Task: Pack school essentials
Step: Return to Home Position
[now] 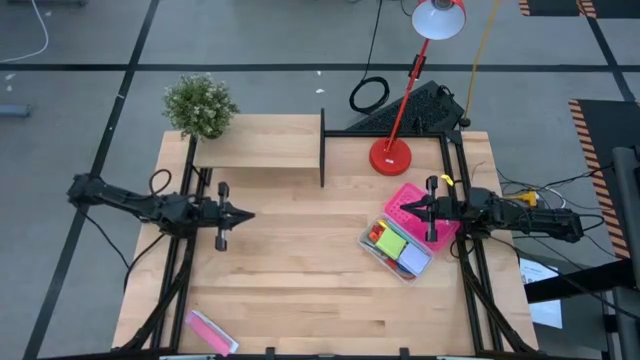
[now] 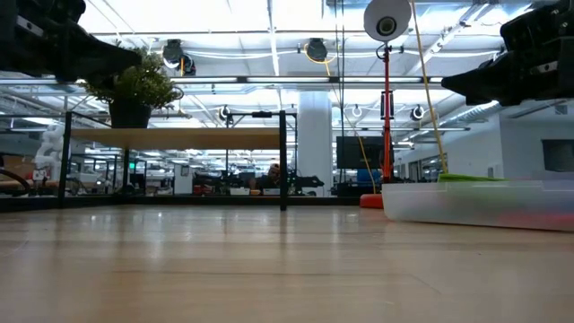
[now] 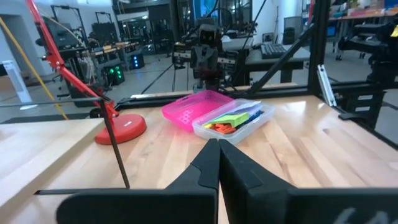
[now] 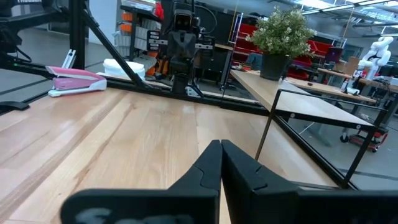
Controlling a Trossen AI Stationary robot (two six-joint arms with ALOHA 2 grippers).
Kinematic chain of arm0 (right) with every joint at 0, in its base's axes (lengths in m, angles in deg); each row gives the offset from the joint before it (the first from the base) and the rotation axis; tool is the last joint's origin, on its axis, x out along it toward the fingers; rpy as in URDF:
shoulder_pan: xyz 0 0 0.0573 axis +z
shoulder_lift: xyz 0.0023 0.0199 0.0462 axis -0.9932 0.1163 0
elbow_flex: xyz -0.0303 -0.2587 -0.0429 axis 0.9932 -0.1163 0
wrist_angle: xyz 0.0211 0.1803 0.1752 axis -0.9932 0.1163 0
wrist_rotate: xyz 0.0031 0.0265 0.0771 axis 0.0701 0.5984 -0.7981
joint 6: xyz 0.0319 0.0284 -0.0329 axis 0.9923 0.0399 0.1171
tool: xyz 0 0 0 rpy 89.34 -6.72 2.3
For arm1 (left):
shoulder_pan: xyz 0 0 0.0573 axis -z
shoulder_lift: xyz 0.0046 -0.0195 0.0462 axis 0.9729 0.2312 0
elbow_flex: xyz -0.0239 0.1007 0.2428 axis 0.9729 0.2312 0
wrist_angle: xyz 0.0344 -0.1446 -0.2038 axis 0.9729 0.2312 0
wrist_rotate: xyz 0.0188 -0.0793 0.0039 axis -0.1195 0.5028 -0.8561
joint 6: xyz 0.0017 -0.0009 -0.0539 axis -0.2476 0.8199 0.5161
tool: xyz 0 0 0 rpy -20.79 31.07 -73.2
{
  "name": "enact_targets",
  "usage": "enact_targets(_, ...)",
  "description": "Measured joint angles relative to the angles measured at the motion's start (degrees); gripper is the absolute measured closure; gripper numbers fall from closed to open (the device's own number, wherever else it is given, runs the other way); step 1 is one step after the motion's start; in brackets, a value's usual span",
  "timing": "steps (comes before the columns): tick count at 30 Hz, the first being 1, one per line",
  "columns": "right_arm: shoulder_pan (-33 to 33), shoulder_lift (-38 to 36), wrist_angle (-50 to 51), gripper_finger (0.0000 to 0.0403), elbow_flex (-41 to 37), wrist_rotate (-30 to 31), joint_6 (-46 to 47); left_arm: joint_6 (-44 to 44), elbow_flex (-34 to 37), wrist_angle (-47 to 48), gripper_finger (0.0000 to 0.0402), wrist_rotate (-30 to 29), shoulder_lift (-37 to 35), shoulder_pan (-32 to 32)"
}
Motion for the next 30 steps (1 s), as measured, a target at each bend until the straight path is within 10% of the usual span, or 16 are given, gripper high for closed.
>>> enact_targets(30, 0.02, 0.02, -0.07, 0.0403, 0.0, -0.01, 0.0, -1.58, 5.25, 2.68, 0.0398, 13.2, -6.79, -9.67)
